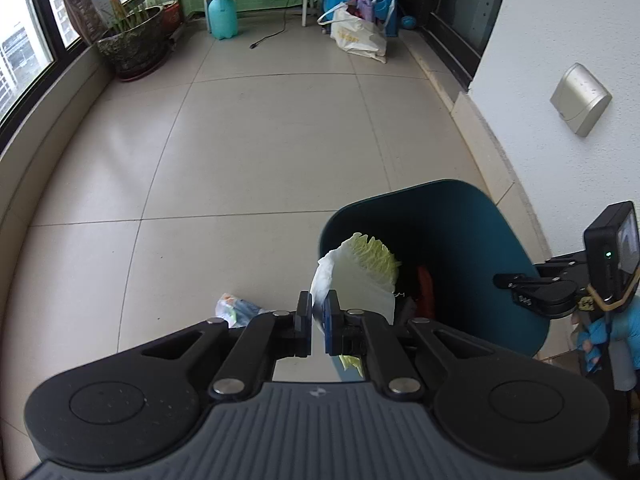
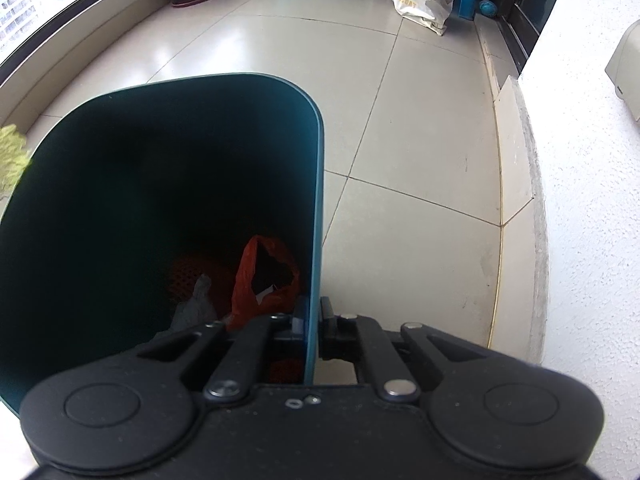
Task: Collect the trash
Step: 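Carry the cabbage leaves with the left gripper into the teal bin, then open the left gripper to drop the cabbage into the bin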
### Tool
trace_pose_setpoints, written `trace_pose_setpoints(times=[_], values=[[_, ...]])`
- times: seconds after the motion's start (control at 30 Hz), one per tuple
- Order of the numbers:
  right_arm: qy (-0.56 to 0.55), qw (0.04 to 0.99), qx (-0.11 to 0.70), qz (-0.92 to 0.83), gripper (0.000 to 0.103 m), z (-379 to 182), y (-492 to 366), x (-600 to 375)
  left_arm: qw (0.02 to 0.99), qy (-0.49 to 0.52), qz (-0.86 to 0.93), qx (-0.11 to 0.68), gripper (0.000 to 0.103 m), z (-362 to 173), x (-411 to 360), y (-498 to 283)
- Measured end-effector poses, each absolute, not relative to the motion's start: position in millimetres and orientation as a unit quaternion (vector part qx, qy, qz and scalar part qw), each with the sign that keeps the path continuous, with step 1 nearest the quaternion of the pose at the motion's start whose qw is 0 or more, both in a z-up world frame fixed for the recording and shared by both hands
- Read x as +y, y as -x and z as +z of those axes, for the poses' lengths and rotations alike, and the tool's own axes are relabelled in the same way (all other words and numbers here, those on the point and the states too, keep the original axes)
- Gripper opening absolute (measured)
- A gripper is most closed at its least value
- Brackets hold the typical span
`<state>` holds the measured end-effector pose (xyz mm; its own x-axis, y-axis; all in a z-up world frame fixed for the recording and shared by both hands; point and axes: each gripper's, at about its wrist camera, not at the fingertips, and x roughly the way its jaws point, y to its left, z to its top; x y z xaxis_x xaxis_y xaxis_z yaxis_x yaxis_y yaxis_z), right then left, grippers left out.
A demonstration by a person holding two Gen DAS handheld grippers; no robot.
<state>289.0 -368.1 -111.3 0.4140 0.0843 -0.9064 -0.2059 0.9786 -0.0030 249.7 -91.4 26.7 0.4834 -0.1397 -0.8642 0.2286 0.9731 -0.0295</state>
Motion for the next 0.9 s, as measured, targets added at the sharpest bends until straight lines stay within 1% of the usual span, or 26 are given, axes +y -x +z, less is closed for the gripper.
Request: trace_pose_setpoints(times=[0.17,0.3,0.47,0.6,0.77,0.9], values=[[0.056,0.840,0.533,0.089,0.004,-111,-286,-367,0.859,-0.068,-0.141,0.488,0.005,19,-144,-257],[0.055,0.840,0.531,0.093,0.004,-111,-285,-368,0.842,-0.096,-0.139,0.512,0.005,-22,-174,-267],[0.057,0.841,0.529,0.095,0.004,-110,-282,-369,0.811,-0.113,-0.122,0.561,0.005,-75,-192,-276],[0.056,0.842,0.528,0.097,0.004,-110,-281,-370,0.796,-0.122,-0.113,0.582,0.005,-102,-199,-278],[0.055,0.842,0.528,0.098,0.004,-109,-281,-371,0.790,-0.117,-0.120,0.589,0.005,-120,-200,-279],[0.055,0.841,0.529,0.099,0.004,-109,-282,-371,0.786,-0.104,-0.126,0.596,0.008,-127,-198,-280]])
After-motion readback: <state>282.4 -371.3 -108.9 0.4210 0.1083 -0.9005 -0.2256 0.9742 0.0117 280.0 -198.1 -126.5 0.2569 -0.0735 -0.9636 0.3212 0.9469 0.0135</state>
